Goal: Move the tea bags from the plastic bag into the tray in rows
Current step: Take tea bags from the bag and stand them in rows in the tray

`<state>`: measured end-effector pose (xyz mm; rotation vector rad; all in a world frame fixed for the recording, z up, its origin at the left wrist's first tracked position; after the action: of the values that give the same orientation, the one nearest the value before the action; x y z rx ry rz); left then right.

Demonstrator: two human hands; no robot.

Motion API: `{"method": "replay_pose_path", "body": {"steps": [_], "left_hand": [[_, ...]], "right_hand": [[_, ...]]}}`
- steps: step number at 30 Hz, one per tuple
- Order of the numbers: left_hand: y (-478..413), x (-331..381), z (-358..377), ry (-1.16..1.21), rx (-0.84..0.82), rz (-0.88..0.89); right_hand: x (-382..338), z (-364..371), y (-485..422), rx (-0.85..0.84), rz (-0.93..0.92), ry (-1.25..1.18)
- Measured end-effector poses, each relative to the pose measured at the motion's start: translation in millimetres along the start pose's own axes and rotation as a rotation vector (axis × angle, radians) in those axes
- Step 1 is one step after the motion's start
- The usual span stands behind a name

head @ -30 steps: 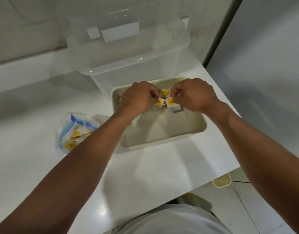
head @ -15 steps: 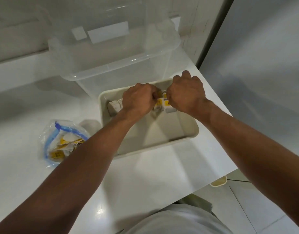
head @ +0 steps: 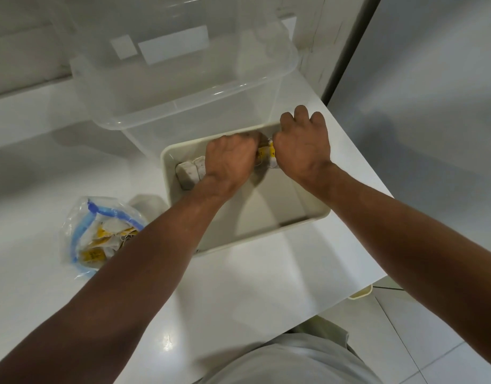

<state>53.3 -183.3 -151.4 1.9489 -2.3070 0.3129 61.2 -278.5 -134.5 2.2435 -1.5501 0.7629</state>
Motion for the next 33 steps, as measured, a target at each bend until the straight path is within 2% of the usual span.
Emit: {"method": "replay_pose_path", "body": {"steps": [6, 9, 11, 14, 17, 25, 33], "left_hand": [[7.1, -2.5, -0.5, -0.059, -0.021, -0.010], [27.6, 0.4, 10.7, -0.127, -0.149, 0.062], [44.5, 4.0, 18.3, -0.111, -0.253, 0.120], [59.6, 9.5, 24.1, -0.095, -0.330, 0.168], [60.7, 12.4, 23.8, -0.155, -0.306, 0.198], [56.9, 15.3, 28.6, -0.220, -0.309, 0.219], [54.1, 12.0, 27.3, -0.184, -0.273, 0.138]], "right_hand": [[2.0, -5.6, 3.7, -0.061, 0.025, -0.043], [3.9, -14.4, 16.0, -0.082, 0.104, -0.092], [-4.8, -14.3, 32.5, -0.112, 0.127, -0.258], [-35.6, -1.3, 54.3, -0.291, 0.040, -0.411], [-48.4, 12.4, 58.7, -0.411, 0.017, -0.458], [-46.8, 24.8, 41.2, -0.366, 0.032, -0.470], [-39.9, 17.2, 36.3, -0.287, 0.052, -0.392]]}}
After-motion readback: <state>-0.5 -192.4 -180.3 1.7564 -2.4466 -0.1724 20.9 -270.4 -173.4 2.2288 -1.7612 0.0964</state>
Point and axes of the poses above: each hand's wrist, its own y-axis away from the middle knuckle, its own z-axis out of the palm, x = y × z, the point moved 8 cm from there along -y, towards the middle knuckle, and after that the axes turned 10 degrees about y, right-handed, at the moved point
